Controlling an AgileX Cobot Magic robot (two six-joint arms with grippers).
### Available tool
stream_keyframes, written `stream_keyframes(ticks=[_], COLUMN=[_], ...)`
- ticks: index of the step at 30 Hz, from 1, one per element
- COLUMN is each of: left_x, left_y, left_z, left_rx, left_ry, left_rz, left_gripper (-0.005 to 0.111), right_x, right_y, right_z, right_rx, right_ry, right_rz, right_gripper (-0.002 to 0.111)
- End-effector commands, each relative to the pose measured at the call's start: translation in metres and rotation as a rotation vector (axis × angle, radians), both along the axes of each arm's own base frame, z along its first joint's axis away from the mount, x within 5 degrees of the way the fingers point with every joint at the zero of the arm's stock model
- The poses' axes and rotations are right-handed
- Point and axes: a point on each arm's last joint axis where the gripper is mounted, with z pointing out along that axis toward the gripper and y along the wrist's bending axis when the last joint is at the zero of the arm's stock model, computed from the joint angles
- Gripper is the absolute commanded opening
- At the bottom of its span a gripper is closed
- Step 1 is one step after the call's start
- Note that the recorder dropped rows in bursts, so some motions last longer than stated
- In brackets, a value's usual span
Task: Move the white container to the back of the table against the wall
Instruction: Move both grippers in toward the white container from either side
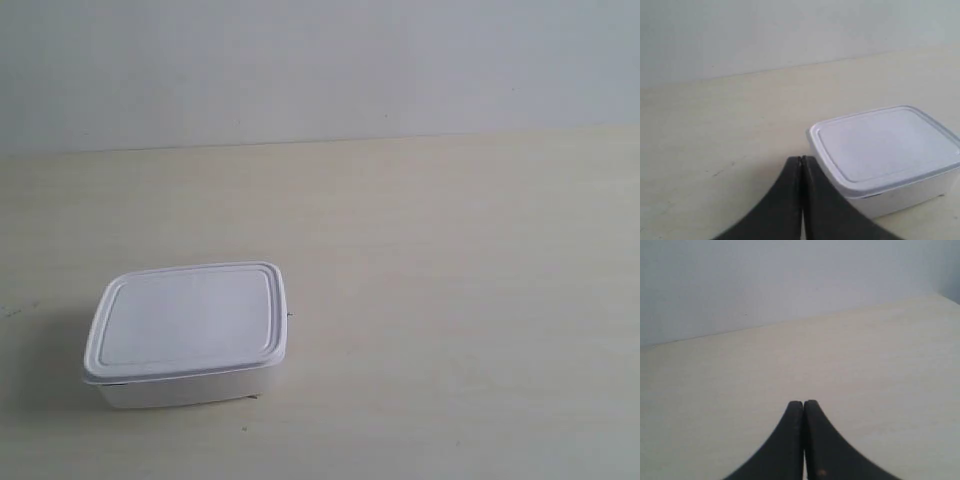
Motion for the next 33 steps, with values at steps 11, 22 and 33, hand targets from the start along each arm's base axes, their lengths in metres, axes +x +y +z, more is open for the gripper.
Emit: stream_keyframes(ticks=[11, 22, 33], left_x=[0.002, 0.012, 0.098], left_y=[0.007, 0.0, -0.021], left_z=[0.025, 0.046, 0.119], left_rx=[-0.375, -0.492, -0.337], left_ry=[-0.245, -0.105, 0.334], left_rz=[0.11, 0.074, -0.124], left_gripper=[0.0, 0.0, 0.0], right_x=[-0.002, 0.011, 0.102], right_y=[0.004, 0.004, 0.099], right_z=[0.041, 0.069, 0.153], right_rx=[0.254, 0.373, 0.207], right_ry=[-0.462, -0.215, 0.249], right_rz=[0.049, 0.006, 0.574], right_gripper=[0.0, 0.0, 0.0])
